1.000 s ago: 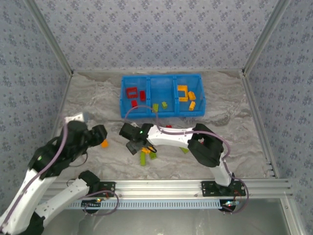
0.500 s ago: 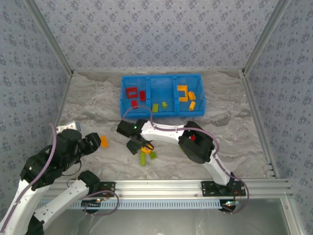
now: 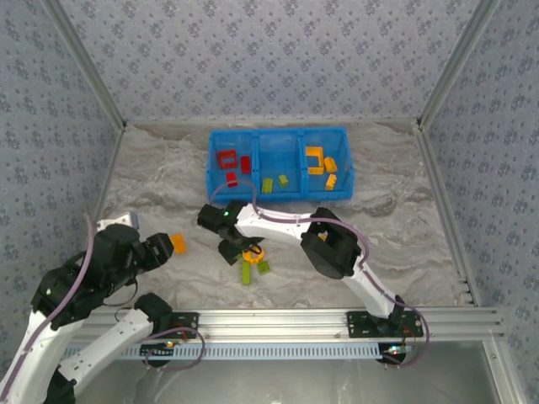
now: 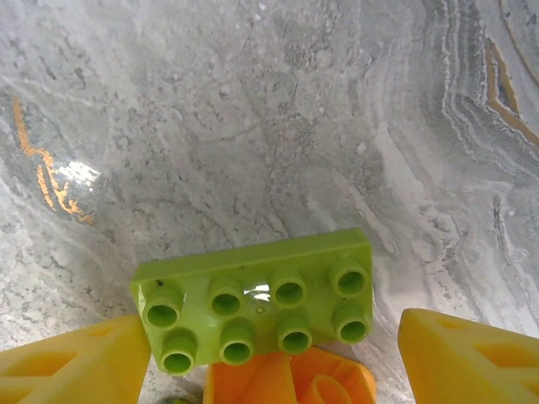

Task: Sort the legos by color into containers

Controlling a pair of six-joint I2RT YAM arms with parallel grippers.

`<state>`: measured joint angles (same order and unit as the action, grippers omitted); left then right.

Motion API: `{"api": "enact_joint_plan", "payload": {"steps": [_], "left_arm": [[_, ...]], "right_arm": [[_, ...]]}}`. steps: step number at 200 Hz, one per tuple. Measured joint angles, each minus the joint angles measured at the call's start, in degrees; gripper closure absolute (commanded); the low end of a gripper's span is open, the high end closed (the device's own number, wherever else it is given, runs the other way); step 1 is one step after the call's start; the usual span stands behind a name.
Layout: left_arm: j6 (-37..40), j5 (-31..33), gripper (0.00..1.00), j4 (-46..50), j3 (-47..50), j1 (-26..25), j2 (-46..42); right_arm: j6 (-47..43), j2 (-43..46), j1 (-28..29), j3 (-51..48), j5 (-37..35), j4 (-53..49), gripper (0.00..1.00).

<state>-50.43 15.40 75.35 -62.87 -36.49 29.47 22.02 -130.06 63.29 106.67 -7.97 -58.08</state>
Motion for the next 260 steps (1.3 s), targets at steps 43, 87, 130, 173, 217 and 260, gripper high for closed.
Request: {"api": "enact_joint_plan", "payload": {"steps": [43, 87, 130, 173, 217, 260], "left_arm": [[-1.77, -0.85, 0.36, 3.76, 0.04, 0.0, -3.82], [-1.79, -1.55, 0.36, 3.8, 0.15, 0.0, -3.43], [-1.75, -2.95, 0.35, 3.65, 1.79, 0.0, -3.19], [-0.46, -6.93, 0.35, -0.15, 2.29, 0.0, -2.51], [3.08, -15.41, 0.35, -9.51, 2.29, 0.0, 2.67], [4.81, -21.03, 0.35, -17.53, 2.29, 0.0, 8.33]], "right_arm": [[-0.02, -2.82, -0.44, 3.63, 1.4, -2.91, 0.22], [-0.02, -3.28, -1.18, 4.35, 3.72, -3.5, 0.34], [0.46, -3.3, -1.4, 4.74, 3.19, -3.41, 0.42], [0.68, -1.51, -1.51, 4.55, 0.22, -3.06, 0.42], [0.68, 9.92, -3.65, 1.9, -3.52, -3.26, 0.41], [0.46, 20.11, -11.39, -2.08, -6.67, -2.93, 0.41]]}}
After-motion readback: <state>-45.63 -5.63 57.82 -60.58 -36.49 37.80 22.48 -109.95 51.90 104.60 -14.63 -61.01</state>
